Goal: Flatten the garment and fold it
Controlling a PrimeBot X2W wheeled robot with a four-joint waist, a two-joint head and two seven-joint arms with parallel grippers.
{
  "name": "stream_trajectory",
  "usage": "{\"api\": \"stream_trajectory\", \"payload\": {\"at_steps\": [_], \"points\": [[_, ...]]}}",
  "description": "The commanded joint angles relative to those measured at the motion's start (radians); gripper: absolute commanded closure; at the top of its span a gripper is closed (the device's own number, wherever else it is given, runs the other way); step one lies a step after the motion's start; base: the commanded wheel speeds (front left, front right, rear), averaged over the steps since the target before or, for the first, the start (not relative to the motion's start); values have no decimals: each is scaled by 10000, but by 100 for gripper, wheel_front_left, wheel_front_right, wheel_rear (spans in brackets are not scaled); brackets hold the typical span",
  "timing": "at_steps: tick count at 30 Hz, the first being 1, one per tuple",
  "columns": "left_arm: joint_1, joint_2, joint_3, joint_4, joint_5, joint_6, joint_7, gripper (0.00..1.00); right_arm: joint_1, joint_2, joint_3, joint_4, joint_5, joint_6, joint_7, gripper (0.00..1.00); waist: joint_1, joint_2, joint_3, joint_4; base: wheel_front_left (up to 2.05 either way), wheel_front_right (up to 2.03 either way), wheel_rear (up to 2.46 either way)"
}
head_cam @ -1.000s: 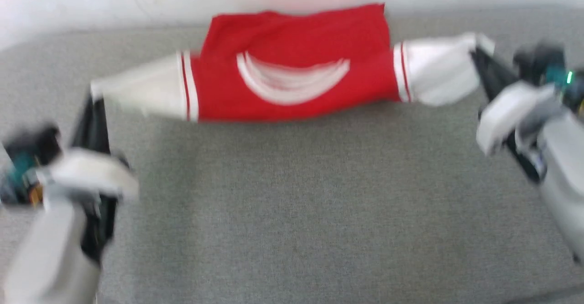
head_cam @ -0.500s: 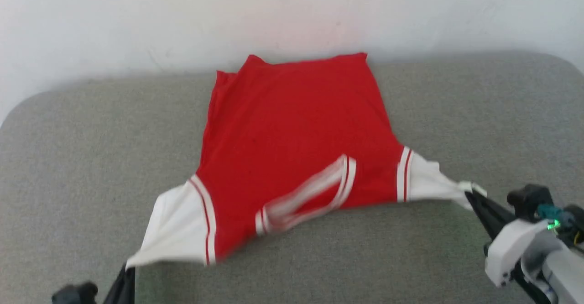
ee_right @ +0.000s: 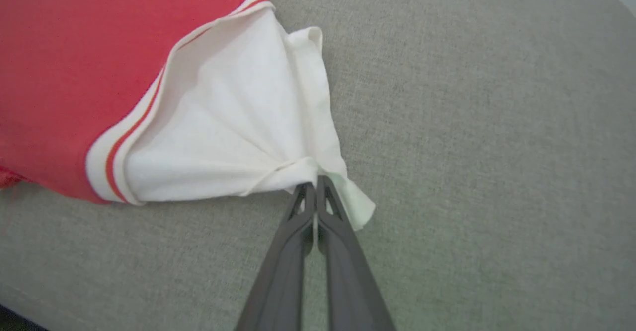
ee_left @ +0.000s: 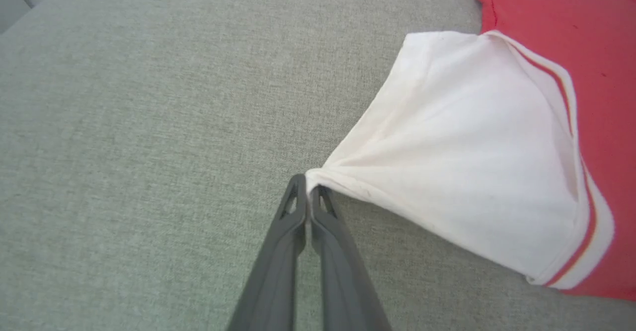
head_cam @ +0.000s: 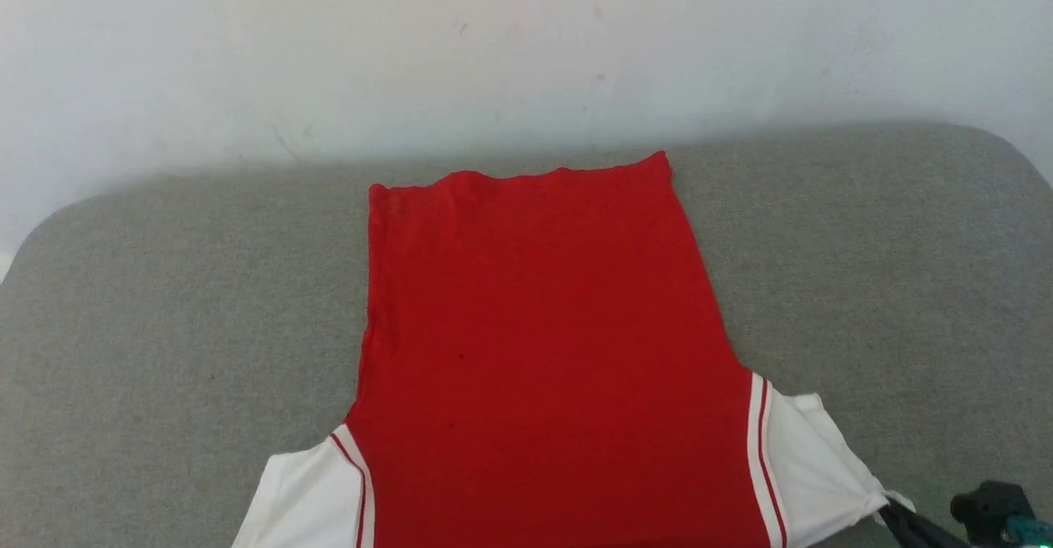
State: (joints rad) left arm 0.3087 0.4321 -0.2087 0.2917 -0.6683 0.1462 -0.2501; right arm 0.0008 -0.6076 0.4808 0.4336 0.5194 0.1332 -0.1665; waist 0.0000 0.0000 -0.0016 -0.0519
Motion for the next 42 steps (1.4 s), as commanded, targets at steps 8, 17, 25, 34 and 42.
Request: {"api": "stream_trajectory", "payload": {"at_steps": [8,17,25,34,42], "points": [[567,-116,357,-191,-180,302,-73,100,2042,53,-809,-877,-215,-25,489,100,0,0,188,124,0,0,0],[462,-267,502,-606,-26,308,-101,100,2089,202,-2112,-2450,-732,-25,1247,0,0,0,296,150,0,0,0],[221,-363,420,-1187,417,361,-111,100,813,-17,-3790,-4742,-1036,-25,2351,0,0,0,544,445,0,0,0],[-1048,-424,3,-1787,1013,123,-114,100,-3405,-307,-4069,-4218,-811,-25,4348,0,0,0,1832,1439,0,0,0],[-2511,-721,-461,-2107,1542,-129,-115,100,-7645,-422,-2314,-1737,-450,-25,7526,0,0,0,3363,2590,0,0,0]]}}
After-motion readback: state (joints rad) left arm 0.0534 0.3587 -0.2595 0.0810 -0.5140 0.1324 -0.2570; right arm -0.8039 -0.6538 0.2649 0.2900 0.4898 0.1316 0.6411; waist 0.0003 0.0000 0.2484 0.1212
